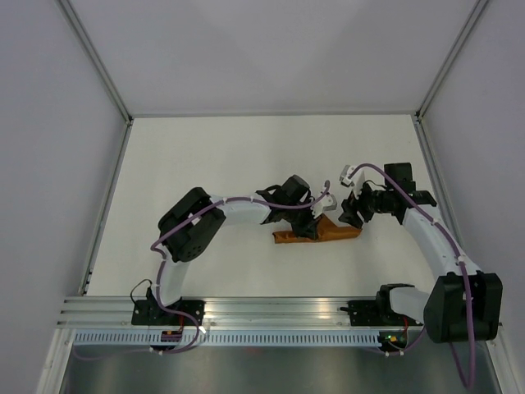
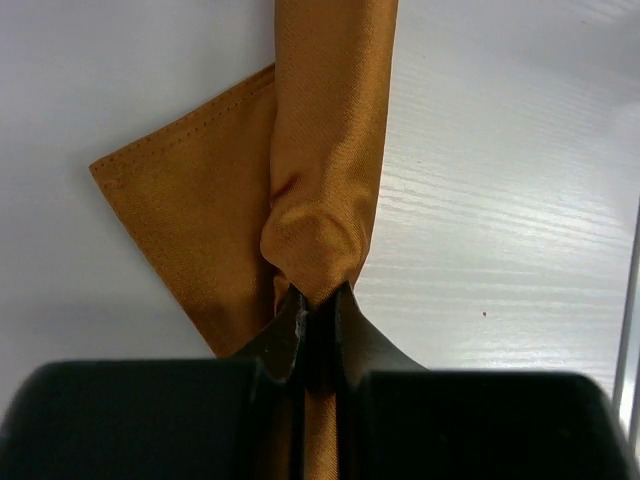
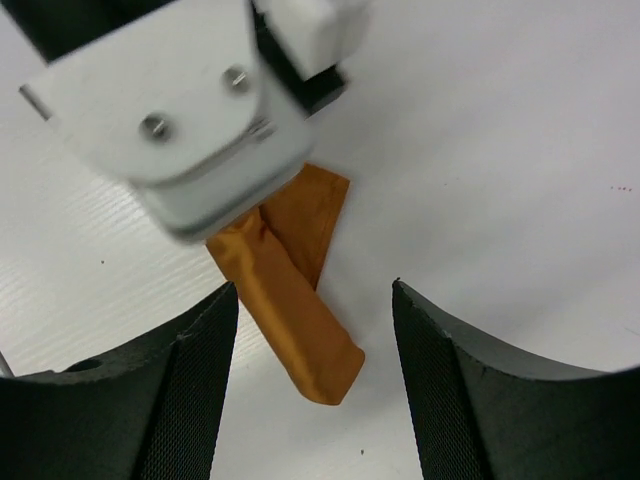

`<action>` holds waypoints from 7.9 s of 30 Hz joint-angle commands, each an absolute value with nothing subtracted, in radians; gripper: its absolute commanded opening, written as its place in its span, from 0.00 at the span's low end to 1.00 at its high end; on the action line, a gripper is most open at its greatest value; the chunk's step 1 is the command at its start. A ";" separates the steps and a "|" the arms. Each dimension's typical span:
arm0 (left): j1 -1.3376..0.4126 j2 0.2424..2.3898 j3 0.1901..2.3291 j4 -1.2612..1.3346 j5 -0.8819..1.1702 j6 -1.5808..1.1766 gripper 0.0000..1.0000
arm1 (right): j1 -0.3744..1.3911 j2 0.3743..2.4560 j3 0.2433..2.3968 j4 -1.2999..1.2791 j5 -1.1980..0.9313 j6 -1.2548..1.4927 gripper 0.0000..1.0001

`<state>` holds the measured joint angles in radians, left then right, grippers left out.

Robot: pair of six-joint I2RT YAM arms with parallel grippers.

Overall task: Fold the napkin, place the utensils inside, and roll it up
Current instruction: Roll the napkin at the center of the board.

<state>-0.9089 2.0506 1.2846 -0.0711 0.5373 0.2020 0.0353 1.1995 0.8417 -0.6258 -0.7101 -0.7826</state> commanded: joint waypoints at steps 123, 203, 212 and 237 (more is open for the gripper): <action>-1.140 1.902 0.884 0.293 -0.040 0.523 0.20 | 0.362 2.158 1.299 -1.025 -0.569 -1.049 0.39; -0.732 2.398 1.761 -0.822 0.956 0.416 0.28 | 0.621 1.196 0.506 -0.112 -0.233 -0.841 0.71; -0.727 2.395 1.763 -0.822 0.982 0.417 0.32 | 0.635 1.321 0.545 -0.098 -0.207 -0.807 0.54; -0.440 2.021 1.498 -0.169 0.867 -0.175 0.44 | 0.591 1.652 0.787 -0.343 -0.245 -0.605 0.36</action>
<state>-0.4683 2.1216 1.5677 -0.3313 0.9691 0.0059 0.6094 1.5703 0.7719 -0.2157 -0.2489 -0.6727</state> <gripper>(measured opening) 0.444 0.367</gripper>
